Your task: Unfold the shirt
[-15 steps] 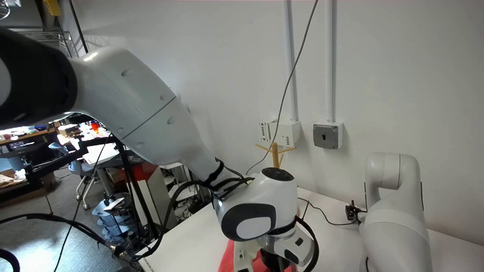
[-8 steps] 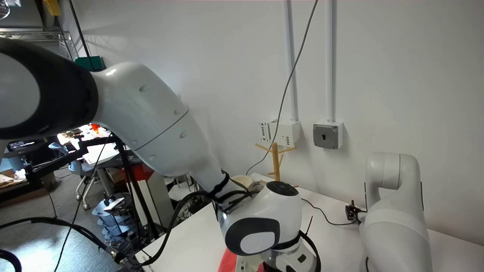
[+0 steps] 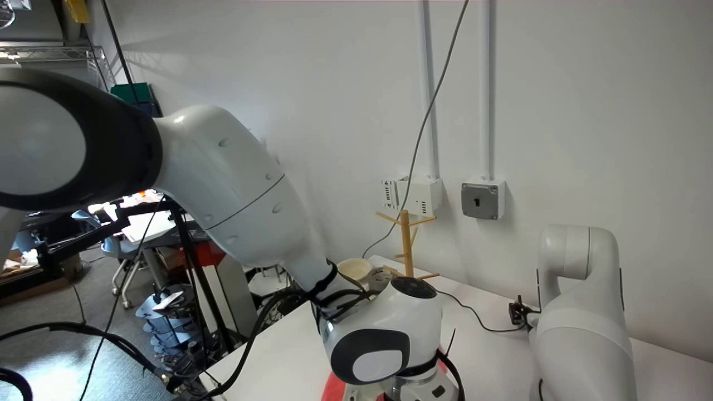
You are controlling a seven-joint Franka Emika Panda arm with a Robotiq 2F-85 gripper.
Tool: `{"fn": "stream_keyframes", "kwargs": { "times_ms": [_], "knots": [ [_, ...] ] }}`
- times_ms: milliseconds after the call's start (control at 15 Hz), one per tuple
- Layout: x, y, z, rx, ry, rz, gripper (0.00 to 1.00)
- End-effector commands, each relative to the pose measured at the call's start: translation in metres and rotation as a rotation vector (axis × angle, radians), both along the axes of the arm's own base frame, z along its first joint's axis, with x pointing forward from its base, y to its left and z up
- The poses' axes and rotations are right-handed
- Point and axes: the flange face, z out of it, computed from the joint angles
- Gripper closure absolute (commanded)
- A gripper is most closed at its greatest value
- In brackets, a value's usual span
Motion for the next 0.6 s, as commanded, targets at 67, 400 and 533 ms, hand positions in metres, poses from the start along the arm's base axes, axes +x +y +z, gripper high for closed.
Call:
{"fn": "stream_keyframes", "kwargs": {
  "times_ms": [67, 400, 533],
  "knots": [
    [0.0069, -0.0006, -0.0098, -0.023, 0.000, -0.038, 0.02],
    [0.0109, -0.0070, -0.0100, -0.039, -0.003, -0.054, 0.43],
    [0.0117, -0.0082, -0.0098, -0.043, -0.005, -0.055, 0.59]
  ]
}}
